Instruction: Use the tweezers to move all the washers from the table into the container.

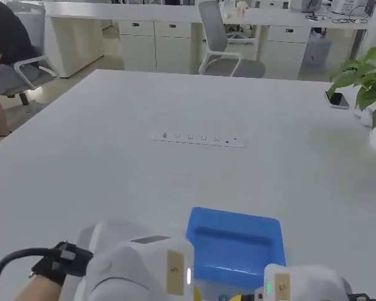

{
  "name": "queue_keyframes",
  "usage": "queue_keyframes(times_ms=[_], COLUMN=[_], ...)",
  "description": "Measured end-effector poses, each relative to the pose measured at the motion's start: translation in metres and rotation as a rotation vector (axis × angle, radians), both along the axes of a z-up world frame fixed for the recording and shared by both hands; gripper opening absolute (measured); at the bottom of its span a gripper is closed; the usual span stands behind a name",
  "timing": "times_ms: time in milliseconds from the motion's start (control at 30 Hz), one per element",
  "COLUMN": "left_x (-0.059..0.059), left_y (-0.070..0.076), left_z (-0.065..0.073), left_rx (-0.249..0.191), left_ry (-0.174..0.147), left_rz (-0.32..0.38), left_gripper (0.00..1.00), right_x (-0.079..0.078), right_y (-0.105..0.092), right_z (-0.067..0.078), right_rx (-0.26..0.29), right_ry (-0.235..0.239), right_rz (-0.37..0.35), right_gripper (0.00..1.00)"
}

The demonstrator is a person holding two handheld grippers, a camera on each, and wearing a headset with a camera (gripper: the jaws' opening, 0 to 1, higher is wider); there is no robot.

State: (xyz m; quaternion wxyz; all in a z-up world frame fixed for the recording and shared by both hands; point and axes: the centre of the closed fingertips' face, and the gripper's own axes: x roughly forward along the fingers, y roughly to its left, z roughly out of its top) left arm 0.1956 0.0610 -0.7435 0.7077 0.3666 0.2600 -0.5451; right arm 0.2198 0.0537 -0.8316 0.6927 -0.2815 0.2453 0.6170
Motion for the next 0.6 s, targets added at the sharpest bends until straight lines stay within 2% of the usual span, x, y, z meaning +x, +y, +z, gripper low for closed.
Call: queue_keyframes(times_ms=[200, 233, 300, 433, 500, 600], left_x=[0.011, 0.013, 0.020, 0.032, 0.036, 0.037], left_y=[-0.006, -0.008, -0.011, -0.012, -0.014, -0.018], left_z=[-0.002, -0.004, -0.001, 0.000, 0.001, 0.004], left_rx=[-0.001, -0.007, -0.037, -0.051, -0.045, -0.021], left_ry=[0.013, 0.032, 0.045, 0.080, 0.094, 0.093], left_rz=[-0.015, -0.016, -0.014, -0.014, -0.034, -0.079], left_gripper=[0.00, 0.00, 0.00, 0.00, 0.00, 0.00], right_x=[0.004, 0.004, 0.007, 0.010, 0.011, 0.011], right_y=[0.005, 0.004, 0.002, 0.001, 0.001, 0.001], right_z=[-0.007, -0.008, -0.007, -0.006, -0.005, -0.002], right_rx=[-0.009, -0.014, -0.007, 0.014, 0.016, 0.027], right_ry=[0.018, 0.022, 0.021, 0.050, 0.047, 0.042], right_rz=[0.002, -0.004, -0.023, -0.055, -0.059, -0.067], right_gripper=[0.07, 0.07, 0.06, 0.07, 0.07, 0.07])
